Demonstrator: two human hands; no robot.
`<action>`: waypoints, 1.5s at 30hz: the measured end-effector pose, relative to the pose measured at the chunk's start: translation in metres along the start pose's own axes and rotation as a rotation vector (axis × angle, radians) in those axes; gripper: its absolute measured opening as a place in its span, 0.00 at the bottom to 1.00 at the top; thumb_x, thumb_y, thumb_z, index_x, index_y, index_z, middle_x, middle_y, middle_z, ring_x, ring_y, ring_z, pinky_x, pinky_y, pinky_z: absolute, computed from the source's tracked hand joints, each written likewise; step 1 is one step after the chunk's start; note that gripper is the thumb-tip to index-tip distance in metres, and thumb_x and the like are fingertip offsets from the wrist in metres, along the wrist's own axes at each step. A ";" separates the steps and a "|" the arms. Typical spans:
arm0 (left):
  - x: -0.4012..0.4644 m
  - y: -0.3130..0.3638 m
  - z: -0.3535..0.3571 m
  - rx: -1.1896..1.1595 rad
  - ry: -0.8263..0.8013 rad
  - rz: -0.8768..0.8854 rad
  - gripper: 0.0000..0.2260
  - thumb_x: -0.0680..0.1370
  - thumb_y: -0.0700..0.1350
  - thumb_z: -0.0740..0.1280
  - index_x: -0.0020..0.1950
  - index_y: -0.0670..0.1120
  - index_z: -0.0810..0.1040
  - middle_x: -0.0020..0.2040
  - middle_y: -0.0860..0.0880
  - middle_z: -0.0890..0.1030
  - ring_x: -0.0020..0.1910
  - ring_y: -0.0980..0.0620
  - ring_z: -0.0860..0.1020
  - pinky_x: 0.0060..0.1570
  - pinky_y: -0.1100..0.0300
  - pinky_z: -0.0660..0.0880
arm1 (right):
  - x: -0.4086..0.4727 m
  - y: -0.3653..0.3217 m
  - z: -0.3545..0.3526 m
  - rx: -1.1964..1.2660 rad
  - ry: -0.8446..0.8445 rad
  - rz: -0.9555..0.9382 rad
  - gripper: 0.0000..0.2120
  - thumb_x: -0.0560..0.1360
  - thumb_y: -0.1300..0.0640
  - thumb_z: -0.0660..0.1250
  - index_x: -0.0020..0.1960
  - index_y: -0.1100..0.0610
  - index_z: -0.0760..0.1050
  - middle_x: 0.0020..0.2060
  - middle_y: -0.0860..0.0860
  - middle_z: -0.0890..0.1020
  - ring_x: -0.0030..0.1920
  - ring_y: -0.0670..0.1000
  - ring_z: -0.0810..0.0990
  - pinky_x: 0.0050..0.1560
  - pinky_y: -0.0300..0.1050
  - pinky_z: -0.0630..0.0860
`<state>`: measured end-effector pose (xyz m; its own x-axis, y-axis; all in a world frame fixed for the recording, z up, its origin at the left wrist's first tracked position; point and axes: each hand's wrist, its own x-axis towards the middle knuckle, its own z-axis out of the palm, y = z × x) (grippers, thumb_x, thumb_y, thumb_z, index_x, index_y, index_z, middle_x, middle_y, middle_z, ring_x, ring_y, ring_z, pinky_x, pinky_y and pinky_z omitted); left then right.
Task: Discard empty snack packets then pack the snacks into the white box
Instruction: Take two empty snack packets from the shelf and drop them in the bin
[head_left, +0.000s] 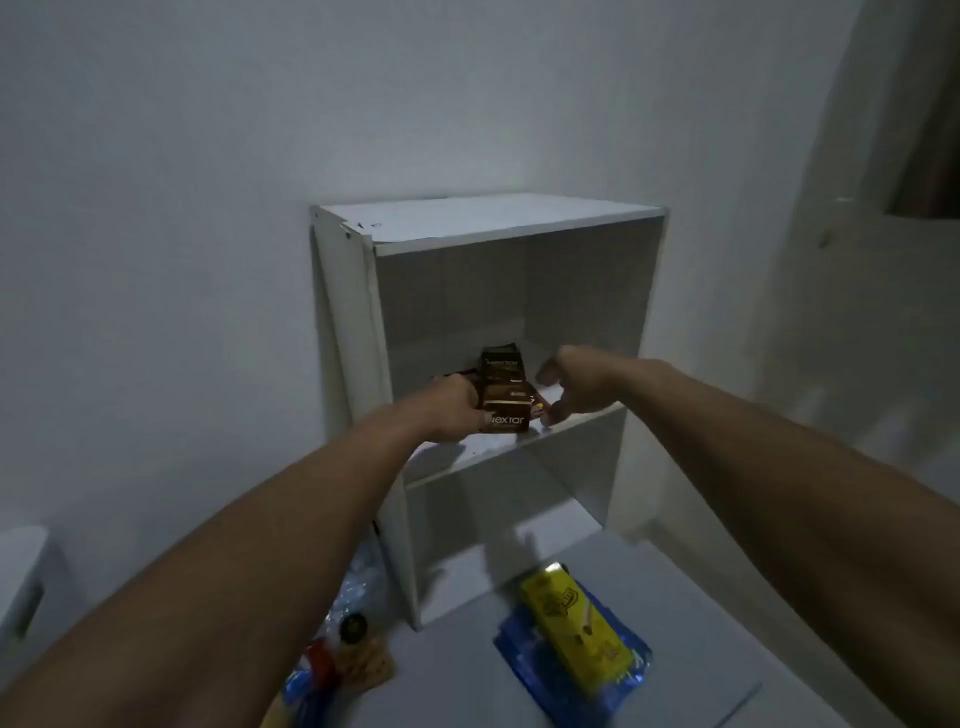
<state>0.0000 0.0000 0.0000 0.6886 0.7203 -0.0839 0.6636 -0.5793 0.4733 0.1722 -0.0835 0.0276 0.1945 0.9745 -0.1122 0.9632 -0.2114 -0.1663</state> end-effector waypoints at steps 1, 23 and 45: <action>0.009 0.002 0.003 -0.030 0.007 -0.029 0.08 0.77 0.44 0.65 0.41 0.43 0.78 0.42 0.47 0.77 0.39 0.52 0.74 0.35 0.61 0.68 | 0.011 0.008 0.001 0.031 0.004 -0.020 0.23 0.72 0.56 0.73 0.65 0.58 0.73 0.61 0.54 0.80 0.61 0.55 0.78 0.63 0.48 0.74; 0.116 0.011 0.037 -0.974 0.363 -0.697 0.05 0.76 0.33 0.62 0.47 0.41 0.75 0.46 0.41 0.81 0.40 0.45 0.80 0.32 0.57 0.77 | 0.125 0.050 0.036 0.600 0.028 0.114 0.17 0.68 0.42 0.69 0.48 0.55 0.77 0.38 0.50 0.82 0.38 0.49 0.82 0.45 0.44 0.80; 0.104 0.030 0.039 -0.864 0.462 -0.470 0.09 0.67 0.28 0.69 0.45 0.36 0.77 0.46 0.38 0.81 0.38 0.43 0.80 0.36 0.51 0.81 | 0.038 0.100 0.013 0.583 0.118 0.317 0.28 0.67 0.45 0.72 0.62 0.56 0.71 0.49 0.56 0.80 0.43 0.57 0.82 0.40 0.54 0.84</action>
<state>0.1030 0.0424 -0.0281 0.1230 0.9786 -0.1649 0.2772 0.1257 0.9526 0.2734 -0.0681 -0.0061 0.5024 0.8531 -0.1407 0.6045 -0.4630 -0.6483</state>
